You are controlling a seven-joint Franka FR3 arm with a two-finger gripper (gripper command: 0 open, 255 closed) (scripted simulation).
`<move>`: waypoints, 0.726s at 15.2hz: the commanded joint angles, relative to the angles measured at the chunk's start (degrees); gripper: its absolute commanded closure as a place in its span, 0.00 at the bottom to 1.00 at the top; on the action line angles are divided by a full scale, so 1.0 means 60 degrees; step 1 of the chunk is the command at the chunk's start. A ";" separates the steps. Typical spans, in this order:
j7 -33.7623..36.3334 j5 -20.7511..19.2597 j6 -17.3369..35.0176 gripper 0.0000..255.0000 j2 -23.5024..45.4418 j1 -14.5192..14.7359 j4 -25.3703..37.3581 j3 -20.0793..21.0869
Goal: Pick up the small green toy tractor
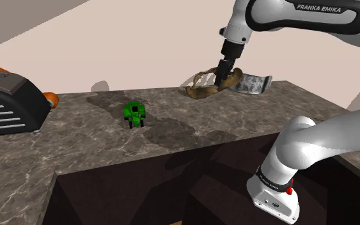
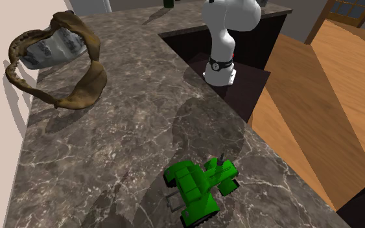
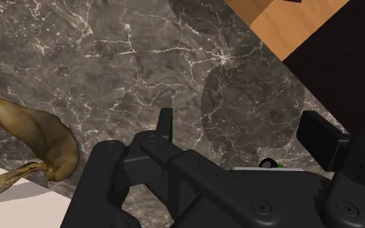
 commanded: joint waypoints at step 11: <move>0.0964 0.0248 0.1430 0.00 0.3378 0.0455 0.1516 0.1142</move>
